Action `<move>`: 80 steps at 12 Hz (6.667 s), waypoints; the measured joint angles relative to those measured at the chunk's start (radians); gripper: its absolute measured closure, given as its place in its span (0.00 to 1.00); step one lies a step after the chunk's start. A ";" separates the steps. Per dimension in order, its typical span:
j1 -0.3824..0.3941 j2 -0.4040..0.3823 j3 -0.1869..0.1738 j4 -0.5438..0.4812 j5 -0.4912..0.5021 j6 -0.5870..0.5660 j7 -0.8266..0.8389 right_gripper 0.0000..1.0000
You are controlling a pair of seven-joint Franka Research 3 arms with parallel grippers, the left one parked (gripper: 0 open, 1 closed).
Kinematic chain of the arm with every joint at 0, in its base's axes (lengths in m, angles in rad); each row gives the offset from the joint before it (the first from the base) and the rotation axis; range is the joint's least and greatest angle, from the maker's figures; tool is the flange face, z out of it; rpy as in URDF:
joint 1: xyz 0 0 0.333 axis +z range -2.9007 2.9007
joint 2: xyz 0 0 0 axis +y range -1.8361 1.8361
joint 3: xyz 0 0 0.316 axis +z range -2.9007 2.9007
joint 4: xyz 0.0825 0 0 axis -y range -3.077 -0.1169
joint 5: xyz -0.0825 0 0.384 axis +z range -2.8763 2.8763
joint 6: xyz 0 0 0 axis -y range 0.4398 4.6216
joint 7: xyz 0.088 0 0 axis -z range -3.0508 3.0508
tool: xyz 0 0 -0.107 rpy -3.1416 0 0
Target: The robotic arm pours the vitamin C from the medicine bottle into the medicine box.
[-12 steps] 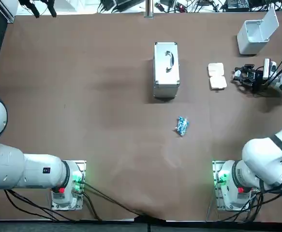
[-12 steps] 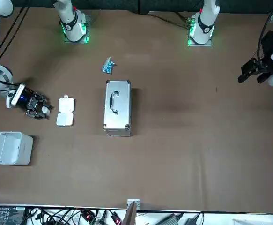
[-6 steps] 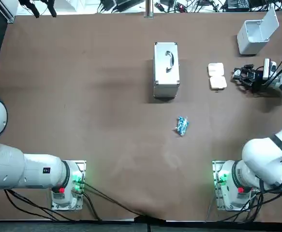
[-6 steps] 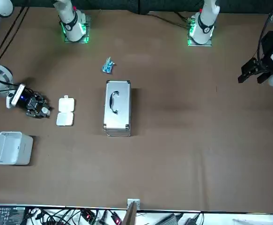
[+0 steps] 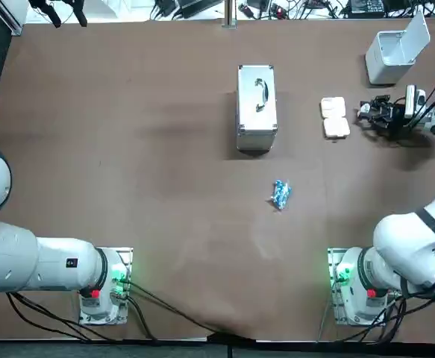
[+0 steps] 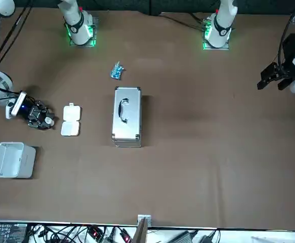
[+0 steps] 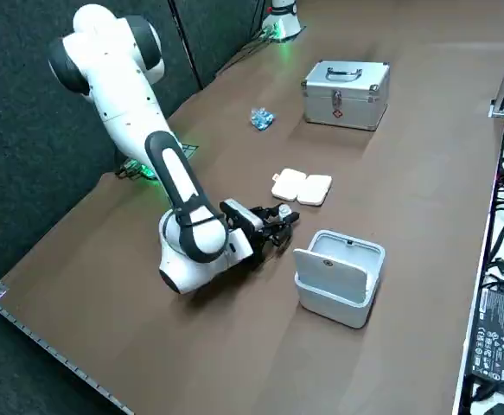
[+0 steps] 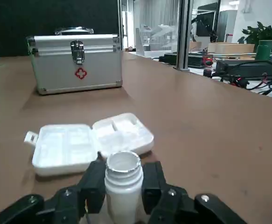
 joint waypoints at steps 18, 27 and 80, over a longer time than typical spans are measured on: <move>0.246 -0.352 -0.002 -0.158 -0.122 0.430 0.213 0.57; 0.356 -0.418 0.009 -0.192 -0.487 0.576 0.593 0.57; 0.742 -0.455 0.178 -0.299 -2.237 0.582 1.919 0.57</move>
